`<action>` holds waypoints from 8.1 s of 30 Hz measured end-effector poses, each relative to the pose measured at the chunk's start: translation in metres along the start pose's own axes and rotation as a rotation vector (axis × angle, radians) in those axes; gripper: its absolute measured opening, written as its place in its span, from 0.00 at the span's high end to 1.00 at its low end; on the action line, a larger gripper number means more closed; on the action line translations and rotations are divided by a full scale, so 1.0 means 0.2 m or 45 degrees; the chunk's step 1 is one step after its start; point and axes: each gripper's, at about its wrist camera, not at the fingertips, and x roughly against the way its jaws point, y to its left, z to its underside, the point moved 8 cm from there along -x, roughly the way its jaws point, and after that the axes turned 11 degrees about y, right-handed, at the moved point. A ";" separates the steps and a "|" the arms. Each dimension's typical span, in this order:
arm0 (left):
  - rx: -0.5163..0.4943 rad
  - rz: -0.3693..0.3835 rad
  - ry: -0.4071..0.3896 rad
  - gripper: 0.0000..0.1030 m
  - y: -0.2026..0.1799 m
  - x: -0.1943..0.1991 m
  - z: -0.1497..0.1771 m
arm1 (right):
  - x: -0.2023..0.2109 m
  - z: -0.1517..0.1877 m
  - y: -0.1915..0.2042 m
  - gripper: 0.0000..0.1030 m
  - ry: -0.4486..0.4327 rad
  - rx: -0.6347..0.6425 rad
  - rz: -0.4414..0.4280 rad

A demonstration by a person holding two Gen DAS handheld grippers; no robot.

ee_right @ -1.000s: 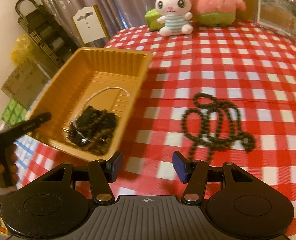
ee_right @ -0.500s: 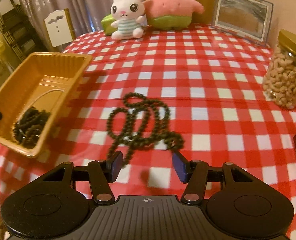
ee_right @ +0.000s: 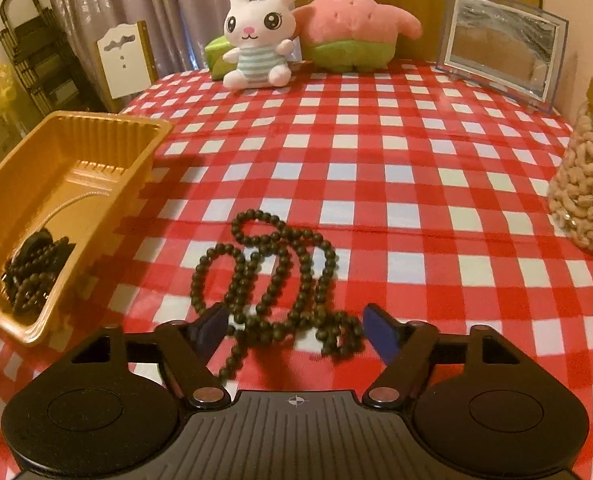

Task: Organize jewelry

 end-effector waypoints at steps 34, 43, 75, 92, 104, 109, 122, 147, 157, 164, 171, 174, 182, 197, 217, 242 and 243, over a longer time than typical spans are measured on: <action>0.013 -0.010 0.016 0.90 0.01 -0.04 0.01 | -0.14 0.04 0.32 0.75 -0.003 0.284 0.115; 0.013 -0.007 0.015 0.90 0.00 -0.04 0.01 | -0.12 0.03 0.33 0.86 0.016 0.232 0.070; -0.002 0.064 0.012 0.90 0.03 -0.08 -0.02 | 0.72 -0.32 0.49 0.86 -0.379 0.226 -0.031; -0.005 0.100 -0.001 0.91 0.02 -0.09 -0.04 | 0.88 -0.44 0.75 0.86 -0.430 0.341 -0.115; -0.008 0.125 -0.015 0.92 0.02 -0.06 -0.05 | 0.91 -0.67 1.20 0.86 -0.561 0.439 -0.381; -0.017 0.130 -0.015 0.93 0.01 -0.05 -0.05 | 0.71 -0.64 1.29 0.86 -0.462 0.420 -0.416; -0.030 0.142 -0.019 0.93 0.01 -0.03 -0.06 | 0.05 -0.29 1.12 0.86 -0.035 0.324 -0.288; -0.027 0.141 -0.016 0.93 0.01 -0.04 -0.06 | -0.10 -0.24 1.09 0.42 -0.013 0.270 -0.263; -0.027 0.143 -0.014 0.93 0.01 -0.05 -0.06 | -0.07 -0.16 1.04 0.50 0.034 0.275 -0.230; -0.031 0.143 -0.011 0.93 0.02 -0.06 -0.06 | -0.14 -0.19 1.06 0.85 0.010 0.295 -0.184; -0.032 0.142 -0.003 0.92 0.03 -0.07 -0.05 | -0.15 -0.27 1.07 0.84 -0.043 0.244 -0.183; -0.034 0.138 -0.001 0.92 0.03 -0.08 -0.05 | -0.11 -0.27 1.05 0.68 -0.046 0.227 -0.201; -0.015 0.153 0.049 0.90 0.07 -0.15 -0.02 | 0.03 -0.19 0.99 0.47 -0.088 0.155 -0.188; 0.025 0.188 0.144 0.52 0.24 -0.20 0.07 | 0.22 -0.06 0.84 0.30 -0.182 -0.023 -0.071; -0.222 0.197 0.041 0.38 -0.10 0.54 0.24 | 0.59 0.30 0.59 0.29 -0.166 -0.113 0.003; -0.400 0.444 0.144 0.38 -0.68 1.18 0.83 | 1.18 0.97 0.37 0.29 -0.104 -0.188 0.031; -0.404 0.445 0.140 0.38 -0.68 1.19 0.83 | 1.19 0.98 0.37 0.29 -0.105 -0.183 0.030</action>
